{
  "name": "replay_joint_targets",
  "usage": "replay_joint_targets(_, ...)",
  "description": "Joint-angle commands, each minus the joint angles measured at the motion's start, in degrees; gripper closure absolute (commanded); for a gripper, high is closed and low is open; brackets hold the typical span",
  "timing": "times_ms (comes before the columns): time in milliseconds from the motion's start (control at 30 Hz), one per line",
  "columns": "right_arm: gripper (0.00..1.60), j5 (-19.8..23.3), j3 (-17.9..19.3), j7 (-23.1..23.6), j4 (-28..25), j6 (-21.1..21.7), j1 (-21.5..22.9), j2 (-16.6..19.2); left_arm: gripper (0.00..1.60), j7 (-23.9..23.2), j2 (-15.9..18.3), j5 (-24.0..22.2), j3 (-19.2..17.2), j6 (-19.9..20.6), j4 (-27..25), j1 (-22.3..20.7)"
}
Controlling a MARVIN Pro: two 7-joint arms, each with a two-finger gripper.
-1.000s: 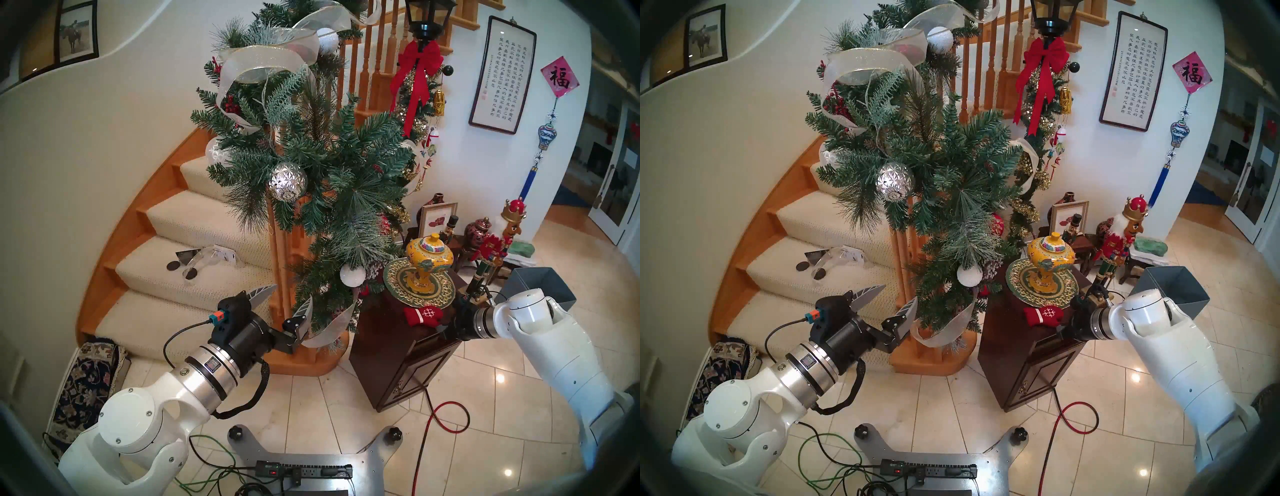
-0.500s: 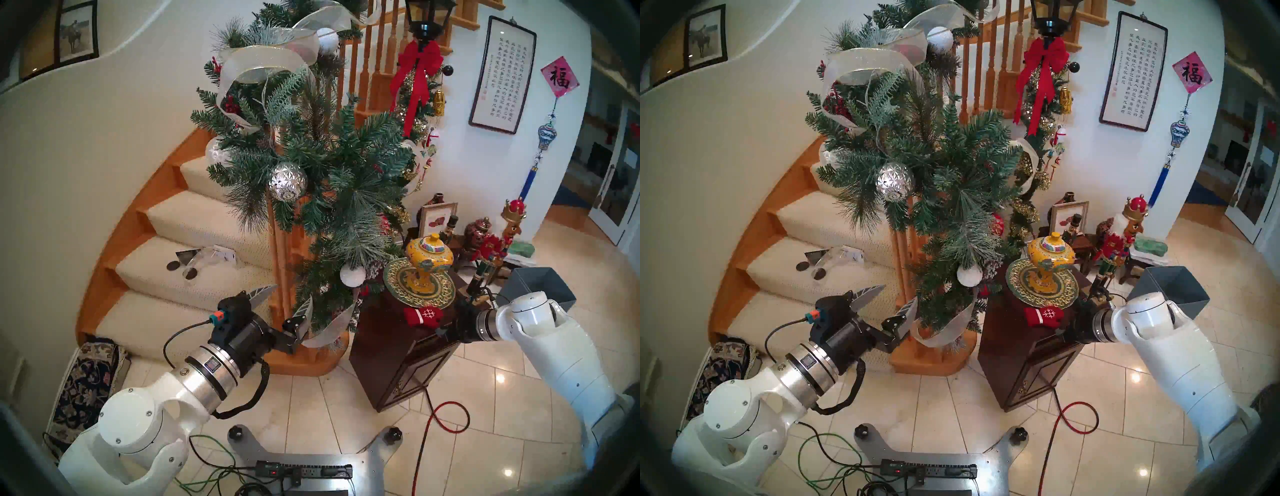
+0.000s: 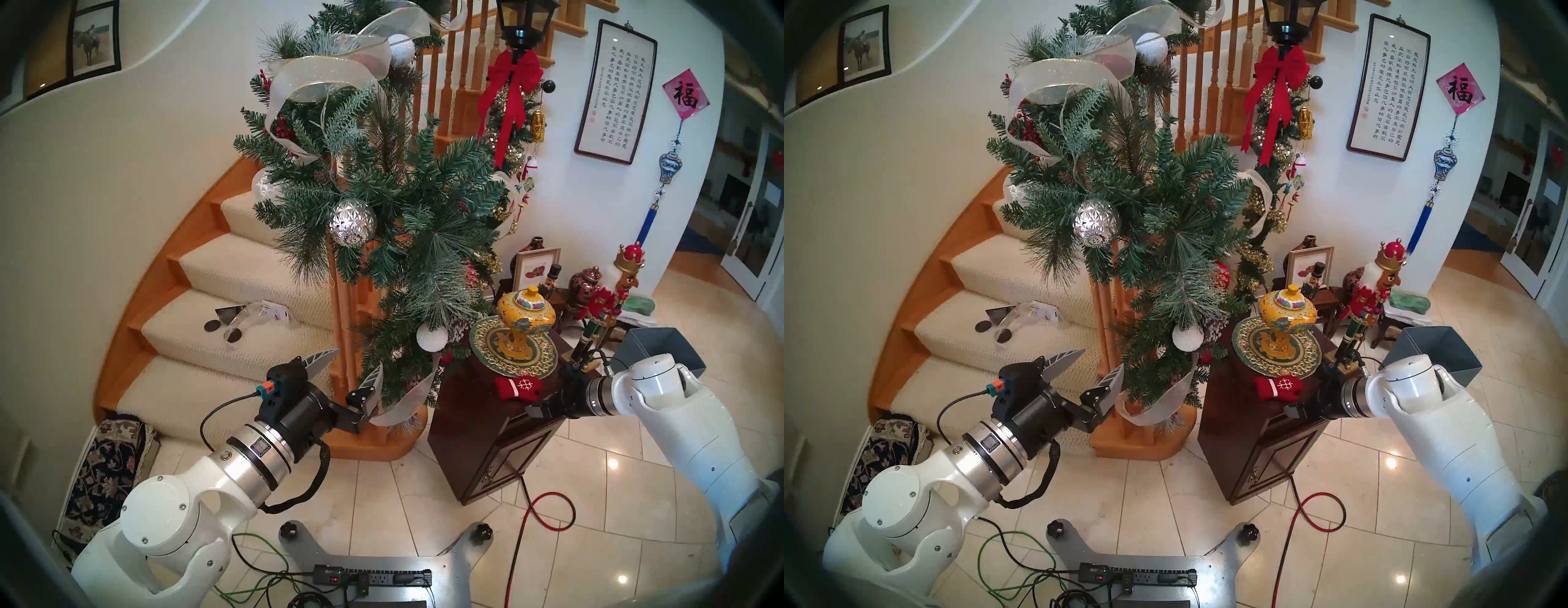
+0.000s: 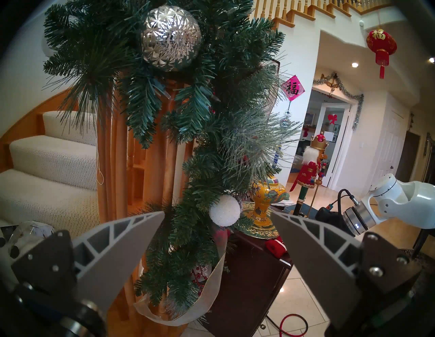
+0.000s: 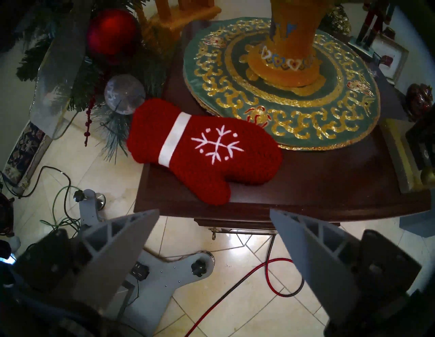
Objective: Hang the ornament onto the Christmas-tree-style decoration
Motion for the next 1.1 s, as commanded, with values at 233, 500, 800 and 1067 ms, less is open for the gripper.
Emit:
replay_joint_targets(233, 0.0, -2.0, -2.9, 2.6, 2.1, -0.5, 5.2, 1.0, 0.0, 0.1, -0.1, 0.1, 0.0, -0.2, -0.5, 0.0)
replay_joint_targets(500, 0.0, -3.3, -5.6, 3.7, 3.8, -0.7, 8.1, 0.1, 0.0, 0.1, -0.1, 0.0, 0.0, -0.2, -0.5, 0.0)
replay_joint_targets(800, 0.0, -4.0, -6.5, 4.9, 4.9, -1.1, 10.0, -0.1, 0.0, 0.1, -0.1, 0.0, 0.0, -0.2, -0.5, 0.0)
replay_joint_targets(1067, 0.0, -4.1, -6.0, 5.9, 4.5, -1.3, 9.9, 0.2, 0.0, 0.1, -0.1, 0.0, 0.0, -0.2, -0.5, 0.0)
